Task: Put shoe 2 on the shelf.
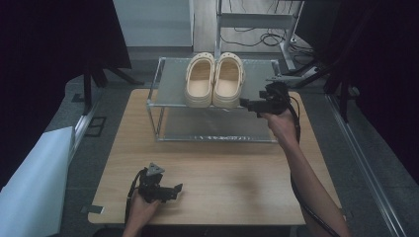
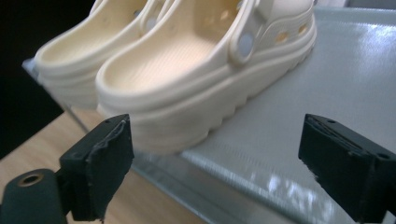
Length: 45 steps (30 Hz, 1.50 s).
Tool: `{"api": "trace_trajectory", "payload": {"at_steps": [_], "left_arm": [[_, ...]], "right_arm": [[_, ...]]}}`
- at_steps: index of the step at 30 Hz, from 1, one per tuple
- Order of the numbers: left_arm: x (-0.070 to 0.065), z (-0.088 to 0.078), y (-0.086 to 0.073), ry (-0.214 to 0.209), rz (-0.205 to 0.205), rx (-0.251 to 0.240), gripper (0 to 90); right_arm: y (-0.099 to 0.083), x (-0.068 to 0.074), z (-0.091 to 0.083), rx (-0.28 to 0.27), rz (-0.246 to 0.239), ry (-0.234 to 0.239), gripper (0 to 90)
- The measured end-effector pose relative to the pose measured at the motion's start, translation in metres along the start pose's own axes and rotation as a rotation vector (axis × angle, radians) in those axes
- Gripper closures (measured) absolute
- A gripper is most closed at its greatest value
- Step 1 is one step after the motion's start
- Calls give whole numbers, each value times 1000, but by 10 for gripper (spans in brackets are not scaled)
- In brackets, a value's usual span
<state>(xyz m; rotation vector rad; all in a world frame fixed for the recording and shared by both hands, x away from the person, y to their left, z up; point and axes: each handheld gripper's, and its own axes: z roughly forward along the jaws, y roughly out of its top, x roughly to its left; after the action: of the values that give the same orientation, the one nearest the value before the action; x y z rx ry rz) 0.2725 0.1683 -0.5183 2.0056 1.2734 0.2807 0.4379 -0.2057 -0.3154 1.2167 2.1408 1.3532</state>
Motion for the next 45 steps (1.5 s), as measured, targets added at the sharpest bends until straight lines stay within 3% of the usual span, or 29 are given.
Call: {"api": "trace_trajectory", "payload": {"at_steps": [5,15,22,33,37,45], "left_arm": [[0,-1,0,5,-7,-8,0],[-2,-3,0,14,14,-3,0],[-2,-4,-1,13,32,12,0],[-3,-5,-1,-9,54,-21,0],[-4,-5,-1,-16,67,-27,0],[-5,-4,-2,-4,79,-13,0]], "right_arm": [[-16,6,-11,25,-53,8,54],[-55,9,-29,65,-100,48,2],[-87,4,-41,69,-107,52,0],[-150,1,-44,108,-76,77,0],[-174,2,-44,116,-54,67,0],[-208,7,-41,175,-75,25,3]]}}
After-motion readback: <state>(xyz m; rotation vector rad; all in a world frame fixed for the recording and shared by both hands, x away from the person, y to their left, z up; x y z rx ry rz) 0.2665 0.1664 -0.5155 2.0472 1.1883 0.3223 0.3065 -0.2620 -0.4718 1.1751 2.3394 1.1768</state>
